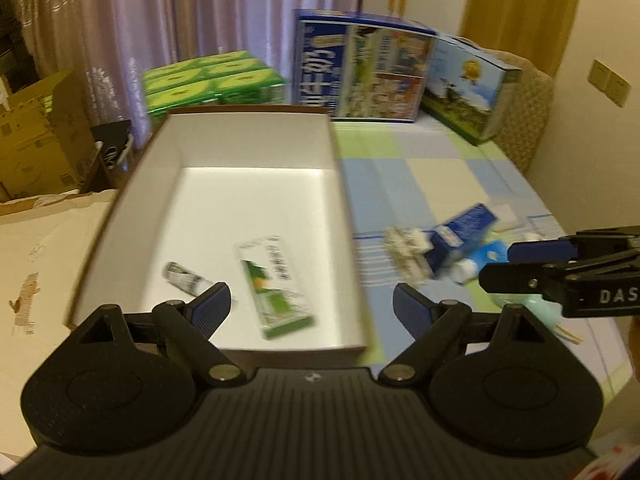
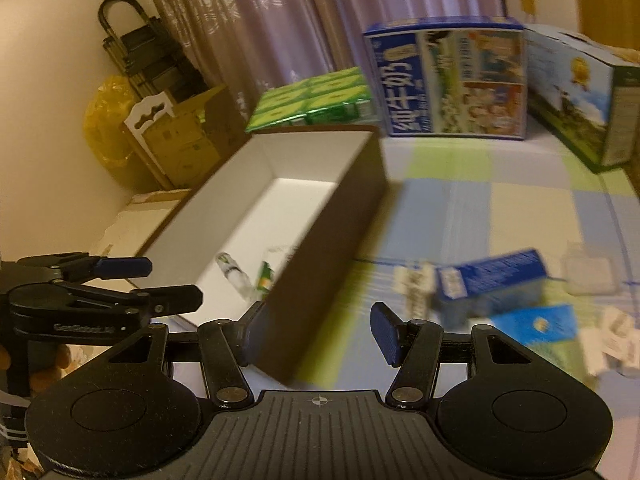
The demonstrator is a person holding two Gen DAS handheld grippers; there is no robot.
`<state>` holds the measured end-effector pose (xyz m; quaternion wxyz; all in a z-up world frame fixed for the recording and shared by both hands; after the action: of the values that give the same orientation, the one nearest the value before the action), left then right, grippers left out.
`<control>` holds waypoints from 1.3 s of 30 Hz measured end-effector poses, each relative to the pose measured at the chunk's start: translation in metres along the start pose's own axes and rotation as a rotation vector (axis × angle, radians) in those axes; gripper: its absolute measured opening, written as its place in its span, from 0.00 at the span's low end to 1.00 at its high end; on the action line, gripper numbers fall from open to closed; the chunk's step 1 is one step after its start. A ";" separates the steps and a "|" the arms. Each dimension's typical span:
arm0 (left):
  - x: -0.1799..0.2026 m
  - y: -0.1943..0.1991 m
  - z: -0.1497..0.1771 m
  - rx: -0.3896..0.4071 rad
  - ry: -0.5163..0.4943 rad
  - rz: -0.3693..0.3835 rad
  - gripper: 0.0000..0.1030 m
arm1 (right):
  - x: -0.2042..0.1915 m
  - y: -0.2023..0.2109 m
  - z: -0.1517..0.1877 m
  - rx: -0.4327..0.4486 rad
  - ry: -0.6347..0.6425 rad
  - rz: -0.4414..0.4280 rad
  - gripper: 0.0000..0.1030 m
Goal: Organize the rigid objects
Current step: 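Withdraw both tools from the box back toward the table, then grasp the mint handheld fan by its handle with the right gripper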
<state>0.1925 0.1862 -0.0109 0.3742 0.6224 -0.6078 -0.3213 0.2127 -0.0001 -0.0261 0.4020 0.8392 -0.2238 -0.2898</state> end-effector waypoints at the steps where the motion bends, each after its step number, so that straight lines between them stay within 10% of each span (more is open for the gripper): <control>1: 0.009 0.000 0.003 -0.001 -0.003 0.007 0.83 | 0.007 0.005 0.004 -0.002 -0.003 0.007 0.53; 21: 0.126 -0.041 0.031 -0.128 -0.028 0.084 0.82 | 0.128 0.061 0.075 -0.065 -0.137 0.110 0.53; 39: 0.142 -0.108 0.034 -0.198 0.012 0.041 0.80 | 0.174 -0.015 0.085 -0.123 0.018 0.130 0.53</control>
<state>0.2271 0.0402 -0.1127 0.4441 0.5717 -0.5834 -0.3682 0.2855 -0.1436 -0.1344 0.4728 0.7992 -0.2558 -0.2689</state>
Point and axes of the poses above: each gripper's, at about its wrist camera, not at the fingertips, and y roughly against the way its jaws point, x to its right, z to its underside, the point moved 3 cm from there along -y, roughly the way its jaws point, and after that the axes turned 11 degrees about -x, right-handed, at the moved point
